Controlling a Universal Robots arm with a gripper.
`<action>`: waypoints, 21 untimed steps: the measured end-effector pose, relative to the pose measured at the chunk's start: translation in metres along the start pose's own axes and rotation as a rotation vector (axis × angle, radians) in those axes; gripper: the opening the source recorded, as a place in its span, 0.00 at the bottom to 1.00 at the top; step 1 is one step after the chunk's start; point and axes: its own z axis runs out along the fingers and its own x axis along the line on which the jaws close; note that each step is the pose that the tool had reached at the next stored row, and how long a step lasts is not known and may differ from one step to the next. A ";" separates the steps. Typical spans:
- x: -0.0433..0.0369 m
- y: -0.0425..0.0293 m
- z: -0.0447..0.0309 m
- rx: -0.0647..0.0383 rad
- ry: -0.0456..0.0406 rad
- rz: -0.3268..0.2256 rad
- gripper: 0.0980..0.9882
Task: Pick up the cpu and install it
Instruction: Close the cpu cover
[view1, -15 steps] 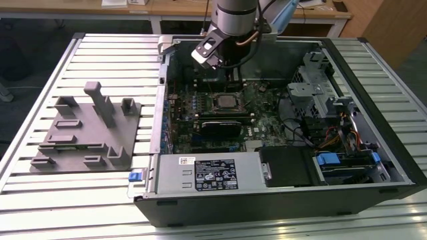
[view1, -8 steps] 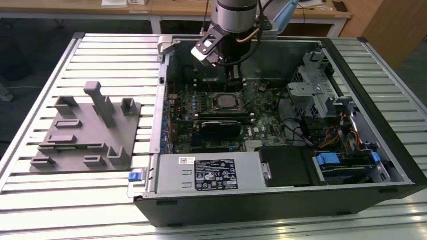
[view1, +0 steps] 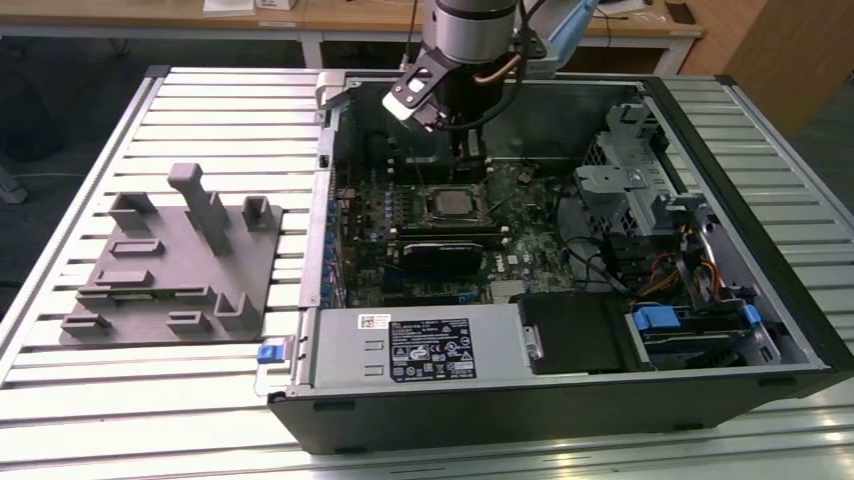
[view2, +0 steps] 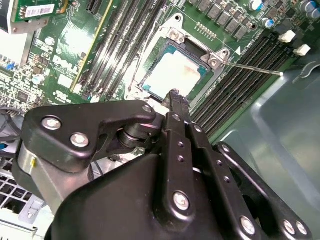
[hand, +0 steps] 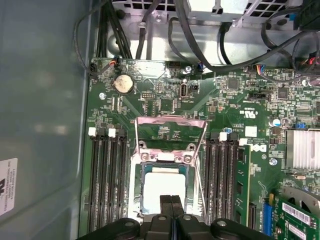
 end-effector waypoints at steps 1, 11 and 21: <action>-0.0019 -0.0001 0.0001 0.000 0.0001 0.000 0.01; -0.0057 0.0006 -0.0156 0.001 0.0085 0.000 0.01; -0.0067 0.0056 -0.0176 0.002 0.0120 0.000 0.01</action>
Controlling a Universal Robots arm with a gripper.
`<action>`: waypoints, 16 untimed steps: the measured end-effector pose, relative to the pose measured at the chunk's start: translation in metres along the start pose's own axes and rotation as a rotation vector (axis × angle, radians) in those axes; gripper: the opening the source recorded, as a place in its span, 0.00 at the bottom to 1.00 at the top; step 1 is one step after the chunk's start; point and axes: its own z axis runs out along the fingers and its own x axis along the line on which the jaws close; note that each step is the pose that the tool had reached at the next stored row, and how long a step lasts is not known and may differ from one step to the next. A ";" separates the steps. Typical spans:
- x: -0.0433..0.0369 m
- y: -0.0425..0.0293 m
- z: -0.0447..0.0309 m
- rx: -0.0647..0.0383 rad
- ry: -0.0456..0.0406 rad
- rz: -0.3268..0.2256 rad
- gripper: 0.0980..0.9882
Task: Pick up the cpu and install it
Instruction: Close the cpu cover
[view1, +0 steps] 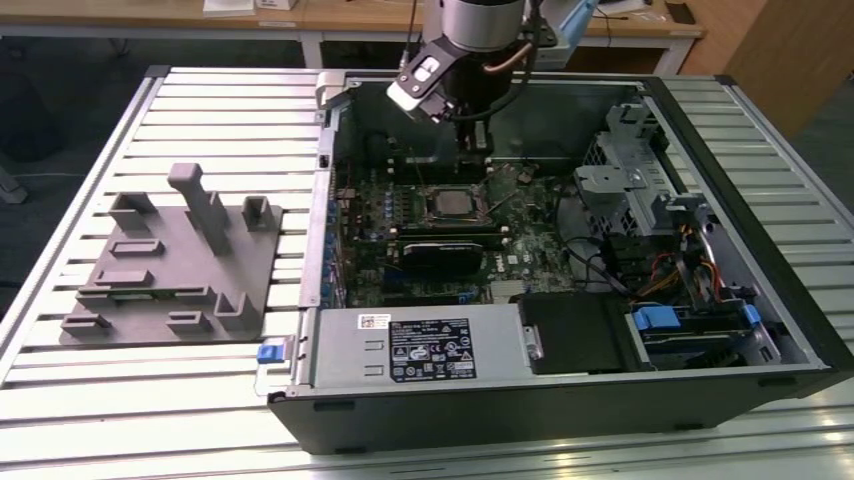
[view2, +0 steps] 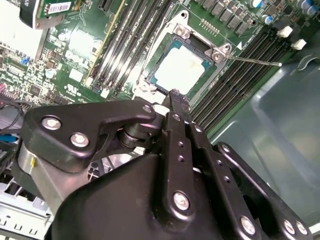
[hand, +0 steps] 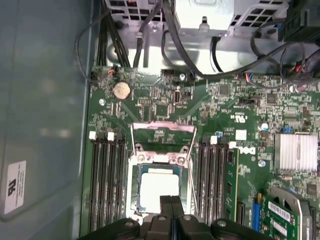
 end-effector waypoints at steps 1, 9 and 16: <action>0.0000 0.0001 -0.0026 0.000 -0.0001 0.000 0.01; -0.0003 0.0123 -0.0056 0.013 0.0008 0.000 0.01; -0.0005 0.0183 -0.0033 0.016 0.0006 0.000 0.01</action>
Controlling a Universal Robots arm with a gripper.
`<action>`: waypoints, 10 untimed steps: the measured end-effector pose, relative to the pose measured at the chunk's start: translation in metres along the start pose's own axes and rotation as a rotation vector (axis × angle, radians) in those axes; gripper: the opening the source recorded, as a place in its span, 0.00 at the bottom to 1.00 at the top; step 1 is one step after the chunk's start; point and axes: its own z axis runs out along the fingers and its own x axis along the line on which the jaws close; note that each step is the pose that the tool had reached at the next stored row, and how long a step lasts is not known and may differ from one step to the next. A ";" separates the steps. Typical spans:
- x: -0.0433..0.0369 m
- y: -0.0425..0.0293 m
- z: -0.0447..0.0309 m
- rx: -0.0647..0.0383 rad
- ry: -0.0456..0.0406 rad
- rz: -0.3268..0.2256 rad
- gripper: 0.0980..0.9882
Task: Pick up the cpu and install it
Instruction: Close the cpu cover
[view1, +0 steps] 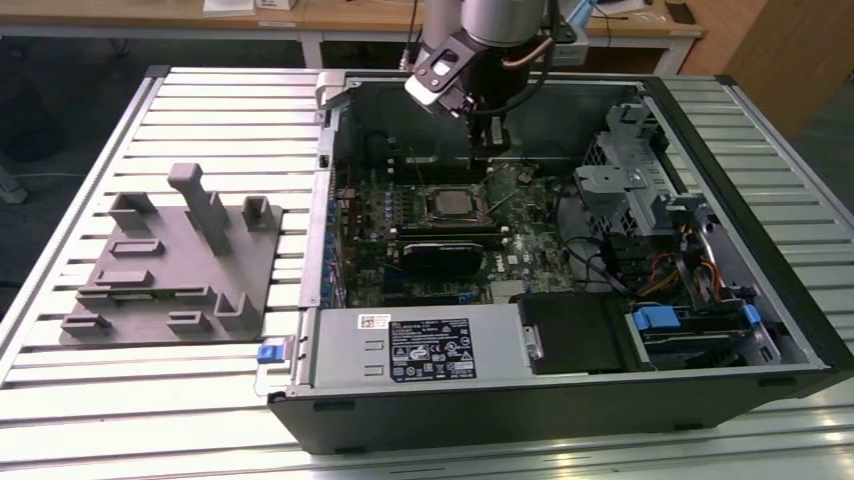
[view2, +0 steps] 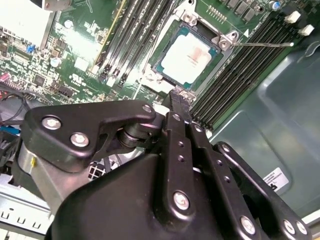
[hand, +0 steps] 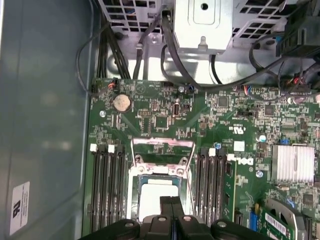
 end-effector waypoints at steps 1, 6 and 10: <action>0.0000 0.0008 0.0001 0.000 0.0000 0.000 0.01; -0.0001 0.0049 0.0007 0.000 0.0003 0.000 0.01; -0.0002 0.0078 0.0009 0.000 0.0003 0.000 0.01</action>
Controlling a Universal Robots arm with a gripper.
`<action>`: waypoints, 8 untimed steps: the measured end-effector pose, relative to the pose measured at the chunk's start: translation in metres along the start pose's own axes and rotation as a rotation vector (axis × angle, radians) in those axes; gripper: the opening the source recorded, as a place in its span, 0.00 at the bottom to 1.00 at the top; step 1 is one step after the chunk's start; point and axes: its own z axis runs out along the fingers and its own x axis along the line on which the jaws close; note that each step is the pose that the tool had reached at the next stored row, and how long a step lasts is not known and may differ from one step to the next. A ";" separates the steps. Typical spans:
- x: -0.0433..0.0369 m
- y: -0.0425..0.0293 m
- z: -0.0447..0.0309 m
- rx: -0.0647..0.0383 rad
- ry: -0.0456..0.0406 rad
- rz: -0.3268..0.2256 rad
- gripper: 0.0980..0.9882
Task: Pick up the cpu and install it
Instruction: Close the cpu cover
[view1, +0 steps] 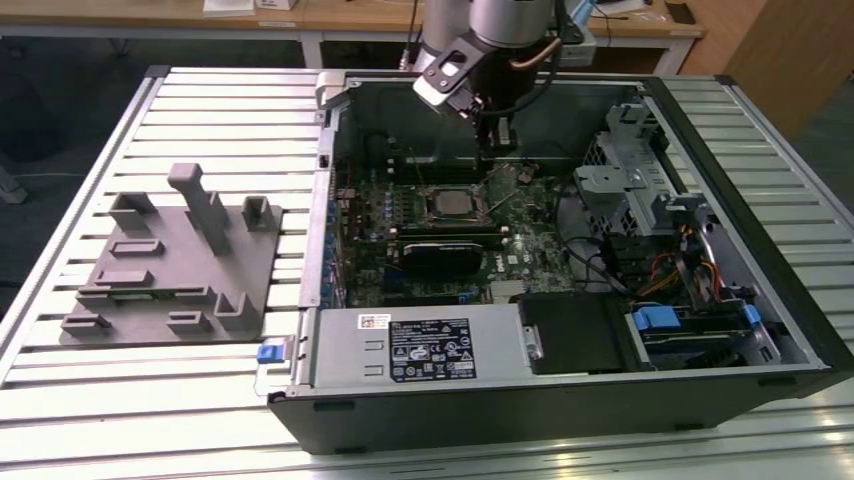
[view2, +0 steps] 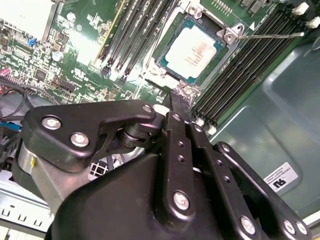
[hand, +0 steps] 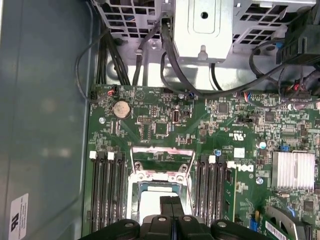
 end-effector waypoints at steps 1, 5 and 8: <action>0.0000 0.0006 0.0001 0.000 0.0000 0.000 0.01; 0.0000 0.0022 0.0004 0.000 -0.0003 0.000 0.01; 0.0000 0.0057 0.0013 0.000 -0.0002 0.000 0.01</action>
